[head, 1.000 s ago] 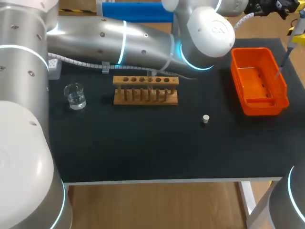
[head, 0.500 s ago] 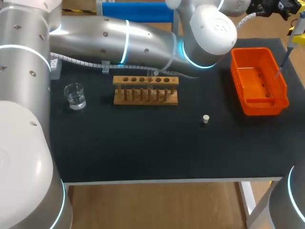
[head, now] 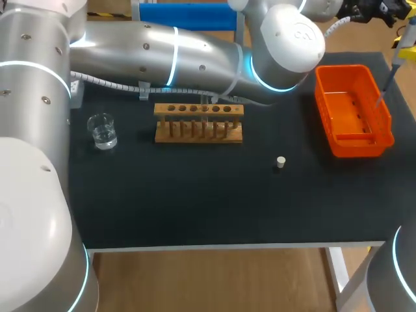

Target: Invert the test tube, pick up the pipette, mount the tip to pipette, aspirate from beaker and dispense into the tube, eject the tip, return the pipette, and cap with the stopper.

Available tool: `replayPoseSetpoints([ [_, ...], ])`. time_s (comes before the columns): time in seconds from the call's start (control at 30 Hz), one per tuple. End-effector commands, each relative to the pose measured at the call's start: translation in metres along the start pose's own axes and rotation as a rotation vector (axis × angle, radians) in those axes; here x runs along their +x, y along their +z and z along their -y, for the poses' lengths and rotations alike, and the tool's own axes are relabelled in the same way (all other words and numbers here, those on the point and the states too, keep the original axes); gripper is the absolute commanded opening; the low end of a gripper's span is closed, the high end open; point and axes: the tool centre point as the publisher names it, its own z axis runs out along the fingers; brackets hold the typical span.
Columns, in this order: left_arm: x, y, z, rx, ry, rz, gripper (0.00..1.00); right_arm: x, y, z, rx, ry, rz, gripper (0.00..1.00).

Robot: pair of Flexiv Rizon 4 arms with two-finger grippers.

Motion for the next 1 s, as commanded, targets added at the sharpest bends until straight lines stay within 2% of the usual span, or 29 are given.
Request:
replayPoseSetpoints([
  [0.03,-0.002,0.002,-0.005,0.138,-0.003,-0.007,0.00,0.001,0.000,-0.001,0.004,0.001,0.001,0.00],
  [1.0,0.000,0.008,-0.016,0.117,-0.013,-0.008,0.00,0.001,0.000,-0.001,0.004,0.001,0.001,0.00],
])
